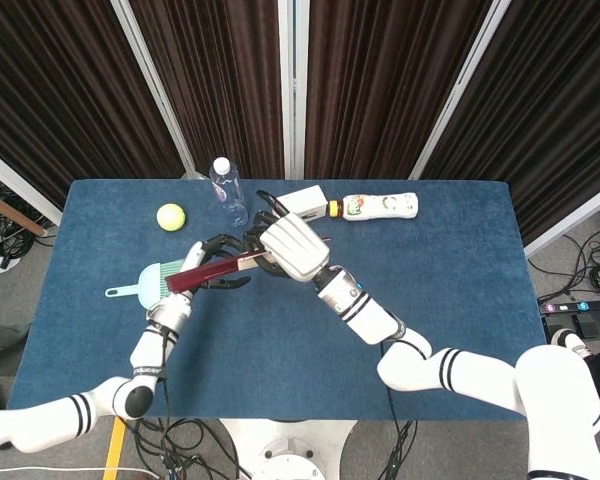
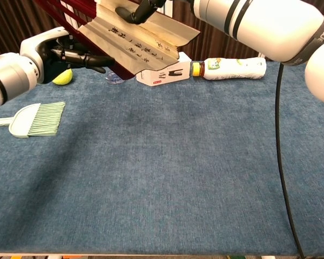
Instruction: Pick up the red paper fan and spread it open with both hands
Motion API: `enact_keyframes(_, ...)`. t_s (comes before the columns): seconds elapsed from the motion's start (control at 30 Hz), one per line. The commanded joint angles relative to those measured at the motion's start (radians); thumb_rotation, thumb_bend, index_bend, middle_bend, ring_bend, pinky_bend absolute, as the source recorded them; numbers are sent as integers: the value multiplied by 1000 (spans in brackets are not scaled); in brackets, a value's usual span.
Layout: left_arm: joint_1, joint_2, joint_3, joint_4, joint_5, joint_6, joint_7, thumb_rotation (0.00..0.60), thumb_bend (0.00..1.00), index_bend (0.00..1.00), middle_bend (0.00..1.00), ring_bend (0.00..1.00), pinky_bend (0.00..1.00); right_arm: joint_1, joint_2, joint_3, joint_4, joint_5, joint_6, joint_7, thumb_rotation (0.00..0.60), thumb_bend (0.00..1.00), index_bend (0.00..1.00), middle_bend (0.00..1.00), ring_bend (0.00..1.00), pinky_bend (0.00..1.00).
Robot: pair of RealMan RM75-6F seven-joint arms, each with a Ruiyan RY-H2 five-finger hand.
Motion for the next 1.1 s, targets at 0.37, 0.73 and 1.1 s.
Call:
enact_keyframes(0.37,49,-18,37,88,1,136,201,600,261,740,743,557,593,-60,112,-58,-87,-64,37,-15,600,670,809,599,320,37)
enact_keyframes(0.73,103,44,155,160,179,349,583,600,262,724,727,557,593,-186,291,-221,-238,-228,118,-109,600,669,809,599,320,24)
enact_keyframes(1.1,124,-37,209,213,246,461,901,600,262,712,716,557,593,-289,324,-284,-294,-236,150,-272,600,669,798,599,320,3)
